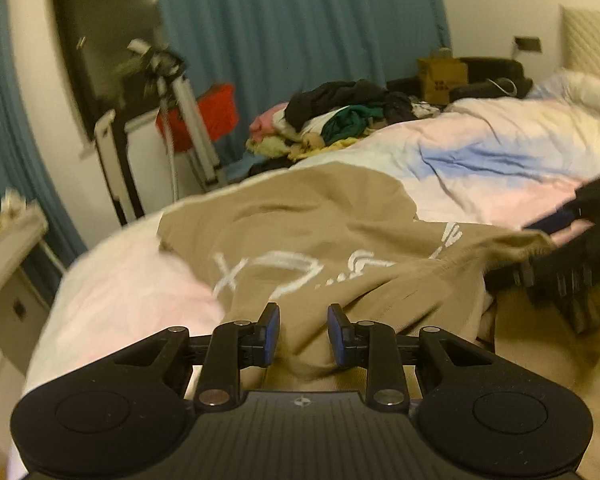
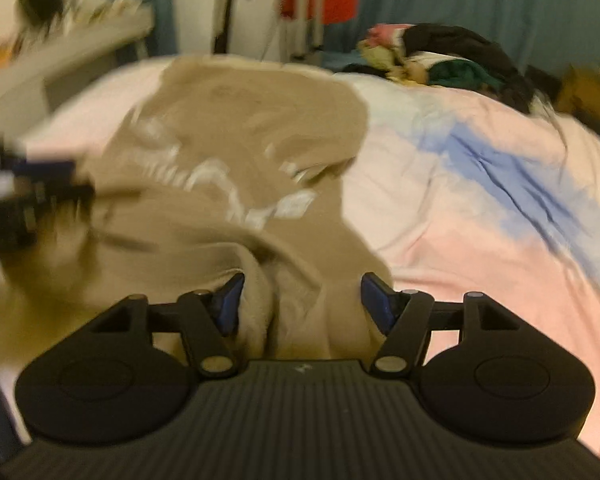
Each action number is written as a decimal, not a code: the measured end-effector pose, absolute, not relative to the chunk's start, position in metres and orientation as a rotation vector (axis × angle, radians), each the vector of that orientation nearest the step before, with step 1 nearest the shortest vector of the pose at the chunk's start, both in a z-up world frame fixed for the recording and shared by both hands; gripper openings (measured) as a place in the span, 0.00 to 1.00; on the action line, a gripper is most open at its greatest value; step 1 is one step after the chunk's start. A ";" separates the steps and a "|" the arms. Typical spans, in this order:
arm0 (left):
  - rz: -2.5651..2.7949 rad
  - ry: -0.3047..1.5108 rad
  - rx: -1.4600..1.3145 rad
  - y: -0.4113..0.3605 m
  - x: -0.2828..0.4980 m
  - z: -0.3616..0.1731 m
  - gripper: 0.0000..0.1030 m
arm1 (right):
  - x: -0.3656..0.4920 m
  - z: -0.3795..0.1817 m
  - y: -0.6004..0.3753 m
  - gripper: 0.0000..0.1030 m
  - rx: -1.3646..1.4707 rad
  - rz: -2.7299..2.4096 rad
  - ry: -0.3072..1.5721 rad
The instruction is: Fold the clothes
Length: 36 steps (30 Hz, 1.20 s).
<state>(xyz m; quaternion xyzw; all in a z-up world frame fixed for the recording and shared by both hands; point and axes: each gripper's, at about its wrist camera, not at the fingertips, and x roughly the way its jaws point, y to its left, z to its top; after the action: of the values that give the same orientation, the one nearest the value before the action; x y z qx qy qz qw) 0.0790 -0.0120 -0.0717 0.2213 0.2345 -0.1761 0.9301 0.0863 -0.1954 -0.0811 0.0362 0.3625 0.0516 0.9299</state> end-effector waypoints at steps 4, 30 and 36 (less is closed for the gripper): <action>-0.432 0.430 0.593 -0.030 0.077 -0.086 0.29 | 0.102 -0.085 -0.229 0.63 0.328 0.062 0.732; -0.324 0.392 0.703 -0.038 0.069 -0.110 0.05 | 0.064 -0.086 -0.199 0.64 0.103 0.158 0.839; -0.336 0.250 0.375 -0.005 0.057 -0.049 0.03 | 0.042 -0.042 -0.210 0.66 0.214 0.249 0.546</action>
<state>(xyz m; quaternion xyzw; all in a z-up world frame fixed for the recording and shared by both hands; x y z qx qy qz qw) 0.0573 -0.0051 -0.0494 0.1850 0.1234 -0.1658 0.9608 0.0416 -0.2103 -0.0416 0.1050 0.2686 0.1223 0.9497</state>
